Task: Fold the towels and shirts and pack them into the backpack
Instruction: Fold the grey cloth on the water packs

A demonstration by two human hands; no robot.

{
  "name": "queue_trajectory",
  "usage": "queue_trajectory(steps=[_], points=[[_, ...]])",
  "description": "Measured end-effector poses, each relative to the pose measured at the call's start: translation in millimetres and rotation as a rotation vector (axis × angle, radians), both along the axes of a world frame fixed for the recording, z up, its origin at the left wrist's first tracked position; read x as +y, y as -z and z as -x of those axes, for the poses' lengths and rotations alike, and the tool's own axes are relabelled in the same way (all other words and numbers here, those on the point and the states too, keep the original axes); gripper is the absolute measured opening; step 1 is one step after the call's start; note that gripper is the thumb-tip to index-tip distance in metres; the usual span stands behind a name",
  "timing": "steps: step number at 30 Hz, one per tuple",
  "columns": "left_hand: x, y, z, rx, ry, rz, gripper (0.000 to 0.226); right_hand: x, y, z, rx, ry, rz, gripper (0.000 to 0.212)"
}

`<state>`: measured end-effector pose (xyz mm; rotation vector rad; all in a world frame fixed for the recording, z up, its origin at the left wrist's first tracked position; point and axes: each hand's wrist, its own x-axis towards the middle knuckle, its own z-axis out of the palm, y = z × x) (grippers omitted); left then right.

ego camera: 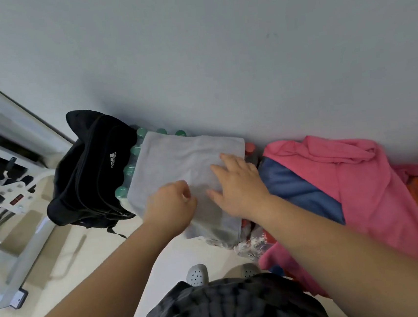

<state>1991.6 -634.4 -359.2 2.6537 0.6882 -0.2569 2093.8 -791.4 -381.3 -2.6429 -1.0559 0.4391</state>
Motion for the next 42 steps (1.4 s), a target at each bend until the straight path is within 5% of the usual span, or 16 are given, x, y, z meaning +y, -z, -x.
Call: queue_trajectory(steps=[5, 11, 18, 24, 30, 36, 42], points=[[65, 13, 0, 0.051, 0.149, -0.27, 0.068, 21, 20, 7, 0.12, 0.037, 0.15, 0.084], [110, 33, 18, 0.191, 0.35, -0.255, 0.084, 24, 35, 29, 0.019, 0.154, 0.182, 0.087], [127, 41, 57, -0.089, 0.543, -0.301, 0.071, 14, 33, 80, 0.026, 0.237, 0.156, 0.093], [139, 30, 64, -0.133, 0.622, -0.226, 0.051, 5, 25, 134, -0.011, 0.33, 0.08, 0.074], [148, 19, 26, -0.208, 0.594, -0.222, 0.048, 7, 8, 90, -0.176, 0.489, -0.073, 0.052], [156, 20, -30, -0.036, 0.537, -0.241, 0.047, 11, 15, 35, -0.131, 0.494, 0.063, 0.036], [162, 28, -45, 0.002, 0.493, -0.181, 0.02, 9, 16, 24, -0.156, 0.533, 0.121, 0.024]])
